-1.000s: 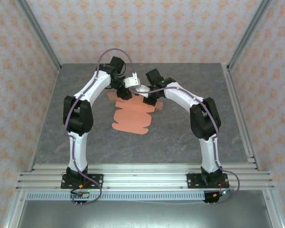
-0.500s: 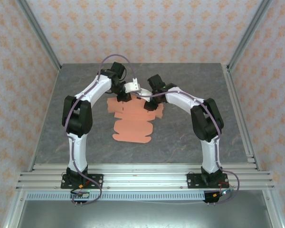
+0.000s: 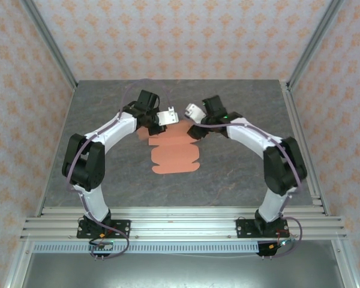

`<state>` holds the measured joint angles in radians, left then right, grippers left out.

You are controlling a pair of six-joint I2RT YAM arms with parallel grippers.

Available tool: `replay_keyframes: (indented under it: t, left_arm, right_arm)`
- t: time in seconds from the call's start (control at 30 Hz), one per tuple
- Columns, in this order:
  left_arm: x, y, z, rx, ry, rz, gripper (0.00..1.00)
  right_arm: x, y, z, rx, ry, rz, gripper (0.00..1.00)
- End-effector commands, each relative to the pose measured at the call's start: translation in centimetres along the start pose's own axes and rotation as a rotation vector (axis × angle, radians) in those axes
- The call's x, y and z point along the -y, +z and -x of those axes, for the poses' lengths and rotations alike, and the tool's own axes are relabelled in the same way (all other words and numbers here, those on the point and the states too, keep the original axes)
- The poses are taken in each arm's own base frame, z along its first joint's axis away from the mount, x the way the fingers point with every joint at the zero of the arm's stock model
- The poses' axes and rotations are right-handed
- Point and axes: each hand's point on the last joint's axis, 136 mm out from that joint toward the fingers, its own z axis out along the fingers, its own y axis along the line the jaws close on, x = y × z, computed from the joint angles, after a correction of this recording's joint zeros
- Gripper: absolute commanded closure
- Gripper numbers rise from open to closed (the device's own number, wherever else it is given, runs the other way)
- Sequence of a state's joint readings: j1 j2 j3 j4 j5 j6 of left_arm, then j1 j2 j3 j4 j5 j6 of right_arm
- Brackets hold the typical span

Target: Fold the paper box

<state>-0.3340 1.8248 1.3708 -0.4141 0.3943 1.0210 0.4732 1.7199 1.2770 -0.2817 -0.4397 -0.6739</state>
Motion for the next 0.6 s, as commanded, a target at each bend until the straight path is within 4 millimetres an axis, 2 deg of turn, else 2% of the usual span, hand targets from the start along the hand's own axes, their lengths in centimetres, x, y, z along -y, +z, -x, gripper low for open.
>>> replay_keyframes:
  t: [0.0,0.13,0.3,0.47,0.57]
  left_arm:
    - [-1.9,0.6,-0.5,-0.031,0.011,0.113,1.00]
    - [-1.9,0.8,-0.5,-0.025,0.016,0.140,1.00]
    - [-2.2,0.8,-0.1,-0.036,0.063,0.221,1.00]
    - [-2.4,0.7,0.6,-0.028,0.093,0.283,1.00]
    - [-2.2,0.7,0.7,-0.035,0.120,0.306,1.00]
  right_arm:
    - [1.8,-4.7,4.5,0.232,0.159,-0.009,0.36]
    - [3.6,-6.0,4.9,0.257,0.328,-0.023,0.37]
    - [5.3,-4.5,4.9,0.118,0.583,-0.011,0.39]
    - [4.9,-2.5,4.8,0.005,0.654,0.017,0.34]
    - [4.5,-2.1,5.3,-0.054,0.651,0.066,0.34]
